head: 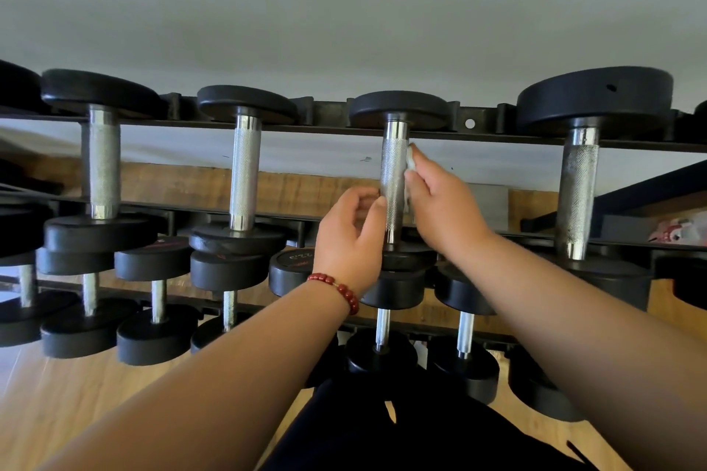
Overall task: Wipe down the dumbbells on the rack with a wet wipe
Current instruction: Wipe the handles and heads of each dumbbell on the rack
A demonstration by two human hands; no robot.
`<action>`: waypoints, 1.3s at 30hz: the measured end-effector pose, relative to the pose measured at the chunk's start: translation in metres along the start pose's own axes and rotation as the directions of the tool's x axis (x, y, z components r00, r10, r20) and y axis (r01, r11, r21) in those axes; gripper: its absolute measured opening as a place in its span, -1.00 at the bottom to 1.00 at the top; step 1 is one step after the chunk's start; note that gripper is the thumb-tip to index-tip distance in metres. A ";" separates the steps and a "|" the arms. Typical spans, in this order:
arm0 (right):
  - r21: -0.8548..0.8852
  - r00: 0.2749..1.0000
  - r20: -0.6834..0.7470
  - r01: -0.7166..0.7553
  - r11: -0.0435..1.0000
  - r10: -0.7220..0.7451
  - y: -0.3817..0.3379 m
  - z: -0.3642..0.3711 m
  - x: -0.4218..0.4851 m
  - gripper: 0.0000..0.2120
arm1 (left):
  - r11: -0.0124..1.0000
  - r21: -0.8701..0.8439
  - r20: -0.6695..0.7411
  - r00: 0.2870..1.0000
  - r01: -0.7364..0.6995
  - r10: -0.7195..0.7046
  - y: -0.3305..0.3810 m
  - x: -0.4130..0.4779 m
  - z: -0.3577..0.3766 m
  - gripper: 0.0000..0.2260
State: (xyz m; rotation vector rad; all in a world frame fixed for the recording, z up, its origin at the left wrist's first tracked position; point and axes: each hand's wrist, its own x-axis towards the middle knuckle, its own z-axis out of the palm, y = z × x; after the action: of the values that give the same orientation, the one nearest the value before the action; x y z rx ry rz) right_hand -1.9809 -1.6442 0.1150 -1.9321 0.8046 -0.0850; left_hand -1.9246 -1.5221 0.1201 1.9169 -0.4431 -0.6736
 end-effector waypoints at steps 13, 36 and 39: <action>0.005 0.999 -0.050 -0.006 1.000 0.006 -0.007 -0.004 0.004 -0.55 | 0.970 0.229 0.475 0.879 -0.083 -0.037 -0.022 0.015 -0.033 -0.14; 0.058 0.996 -0.091 -0.009 0.998 0.014 -0.008 0.004 -0.002 -0.56 | 0.977 0.198 0.458 0.889 -0.076 -0.024 -0.031 0.017 -0.034 -0.34; 0.070 0.998 -0.066 -0.016 0.997 0.021 -0.009 0.004 -0.008 -0.56 | 0.979 0.188 0.448 0.894 -0.077 -0.016 -0.031 0.016 -0.034 -0.40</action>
State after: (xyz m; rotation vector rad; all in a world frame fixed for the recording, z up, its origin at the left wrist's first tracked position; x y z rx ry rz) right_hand -1.9814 -1.6341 0.1224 -1.8644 0.8527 -0.1653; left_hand -1.8904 -1.4947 0.0987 1.9308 -0.8582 -1.0933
